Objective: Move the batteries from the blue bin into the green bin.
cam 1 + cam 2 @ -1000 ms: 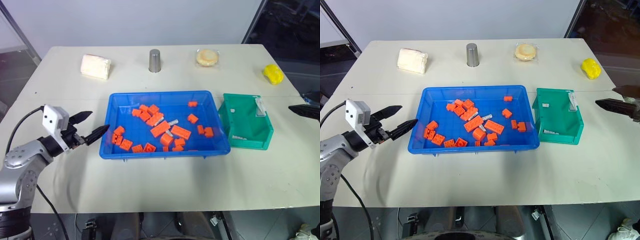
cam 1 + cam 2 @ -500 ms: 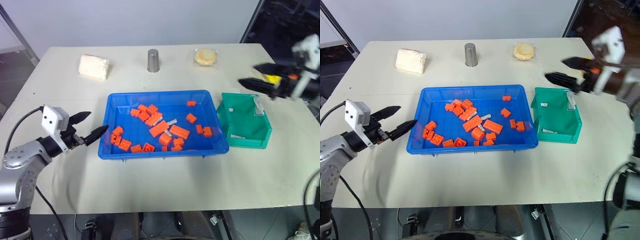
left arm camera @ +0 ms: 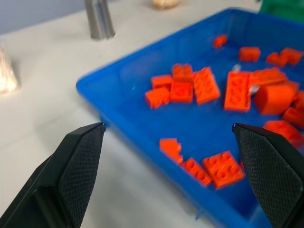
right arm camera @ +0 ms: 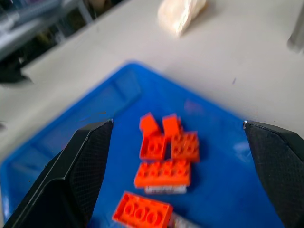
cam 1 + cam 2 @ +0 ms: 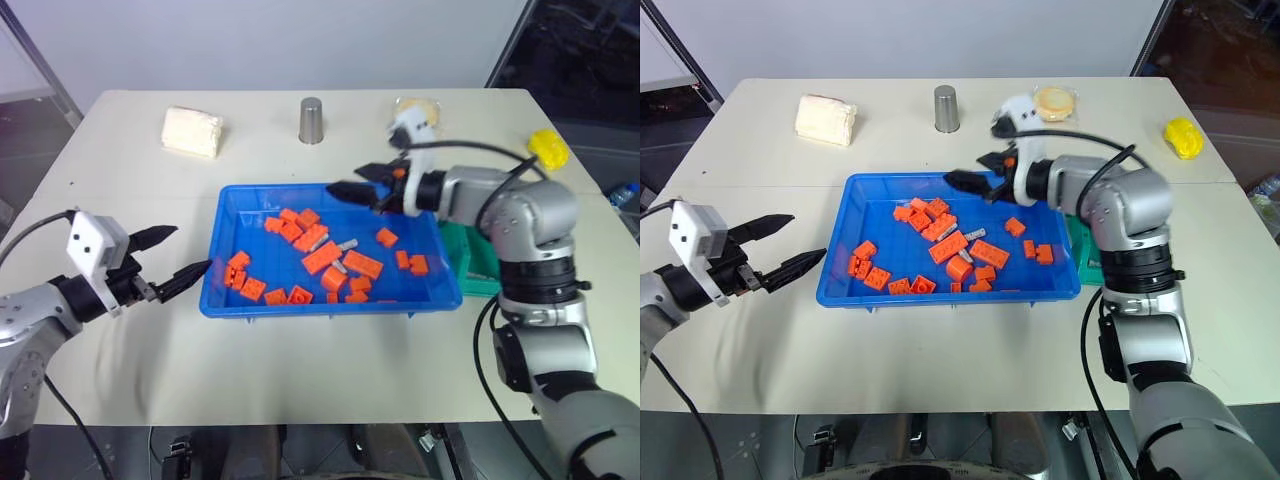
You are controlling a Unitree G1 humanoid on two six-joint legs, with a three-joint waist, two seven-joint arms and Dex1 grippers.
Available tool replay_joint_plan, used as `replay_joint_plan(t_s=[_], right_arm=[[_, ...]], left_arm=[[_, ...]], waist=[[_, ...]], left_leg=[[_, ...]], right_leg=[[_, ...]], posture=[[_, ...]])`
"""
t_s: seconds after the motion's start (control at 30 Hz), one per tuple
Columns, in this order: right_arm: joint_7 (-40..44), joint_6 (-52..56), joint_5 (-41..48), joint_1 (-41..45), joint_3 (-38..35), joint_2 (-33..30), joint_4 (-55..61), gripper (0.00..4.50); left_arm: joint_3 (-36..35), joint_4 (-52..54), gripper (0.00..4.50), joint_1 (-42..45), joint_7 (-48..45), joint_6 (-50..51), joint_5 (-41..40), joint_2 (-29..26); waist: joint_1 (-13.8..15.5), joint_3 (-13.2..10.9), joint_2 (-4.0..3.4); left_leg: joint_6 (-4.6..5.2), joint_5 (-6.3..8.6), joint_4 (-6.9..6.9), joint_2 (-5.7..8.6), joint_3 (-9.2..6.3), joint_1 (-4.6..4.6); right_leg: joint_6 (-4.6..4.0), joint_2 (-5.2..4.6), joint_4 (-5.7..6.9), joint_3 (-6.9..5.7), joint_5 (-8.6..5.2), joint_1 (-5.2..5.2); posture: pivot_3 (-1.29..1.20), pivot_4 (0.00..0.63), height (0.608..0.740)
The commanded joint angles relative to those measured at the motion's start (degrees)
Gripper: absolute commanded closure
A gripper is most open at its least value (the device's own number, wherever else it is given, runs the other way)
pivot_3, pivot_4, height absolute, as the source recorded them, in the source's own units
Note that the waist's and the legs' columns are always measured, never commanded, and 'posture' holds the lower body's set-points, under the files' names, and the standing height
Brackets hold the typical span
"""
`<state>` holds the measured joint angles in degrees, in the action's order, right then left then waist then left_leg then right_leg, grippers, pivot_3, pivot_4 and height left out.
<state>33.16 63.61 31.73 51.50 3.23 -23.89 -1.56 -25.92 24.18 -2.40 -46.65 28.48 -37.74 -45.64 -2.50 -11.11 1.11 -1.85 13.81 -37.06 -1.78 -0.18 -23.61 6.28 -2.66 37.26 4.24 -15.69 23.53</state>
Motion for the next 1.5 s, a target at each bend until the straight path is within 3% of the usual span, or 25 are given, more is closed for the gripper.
replay_joint_plan(t_s=[0.03,0.43,0.87,1.2,1.3,1.4,1.5], right_arm=[[1.43,-1.66,-1.93,0.34,2.84,0.66,-1.46,0.01],[7.97,-6.32,-7.98,3.79,11.61,4.59,-11.59,0.01],[11.5,-16.61,-17.42,4.73,16.21,6.92,-19.35,0.01],[12.43,-18.51,-20.67,3.61,16.3,9.04,-20.42,0.01],[12.76,-18.24,-21.07,3.34,16.18,9.3,-20.04,0.91],[12.91,-17.98,-21.42,3.34,16.01,9.6,-19.83,2.36],[12.93,-17.67,-21.6,3.47,15.69,9.85,-19.43,2.36]], left_arm=[[-2.55,3.41,0.0,0.8,1.85,0.38,-2.33,0.52],[-0.75,7.22,0.0,-2.56,6.16,-0.7,-1.39,5.1],[0.24,7.11,0.0,-2.91,7.77,-1.91,-0.33,6.69],[1.26,6.85,0.0,-2.75,8.21,-2.52,0.69,7.35],[1.18,6.78,0.0,-2.71,8.32,-2.62,0.81,7.4],[1.2,6.66,0.0,-2.66,8.41,-2.78,0.94,7.47],[1.23,6.47,0.0,-2.57,8.53,-2.95,1.09,7.58]], waist=[[-0.03,0.0,0.0],[-0.09,0.0,0.0],[-0.13,0.0,0.0],[-0.13,0.0,0.0],[-0.13,0.0,0.0],[-0.11,0.0,0.0],[-0.12,0.0,0.0]], left_leg=[[0.0,0.0,0.0,-0.01,-0.01,0.0],[0.0,0.0,0.02,-0.01,-0.01,0.02],[0.0,0.0,0.02,0.0,0.0,0.02],[0.0,0.0,0.02,0.0,-0.01,0.01],[0.0,0.0,0.02,0.0,-0.01,0.02],[0.0,0.0,0.02,0.0,-0.01,0.02],[0.0,0.0,0.03,0.0,-0.01,0.02]], right_leg=[[0.0,0.02,0.0,0.0,0.0,0.01],[0.0,0.06,0.01,-0.01,0.0,0.03],[0.0,0.05,0.01,-0.01,0.0,0.03],[0.0,0.05,0.01,-0.01,0.0,0.03],[0.0,0.05,0.01,-0.01,0.0,0.03],[0.0,0.05,0.01,-0.02,0.0,0.03],[0.0,0.05,0.01,-0.02,0.0,0.03]], posture=[[0.0,0.15,0.74],[0.0,0.15,0.74],[0.0,0.15,0.74],[0.0,0.15,0.74],[0.0,0.15,0.74],[0.0,0.15,0.74],[0.0,0.15,0.74]])
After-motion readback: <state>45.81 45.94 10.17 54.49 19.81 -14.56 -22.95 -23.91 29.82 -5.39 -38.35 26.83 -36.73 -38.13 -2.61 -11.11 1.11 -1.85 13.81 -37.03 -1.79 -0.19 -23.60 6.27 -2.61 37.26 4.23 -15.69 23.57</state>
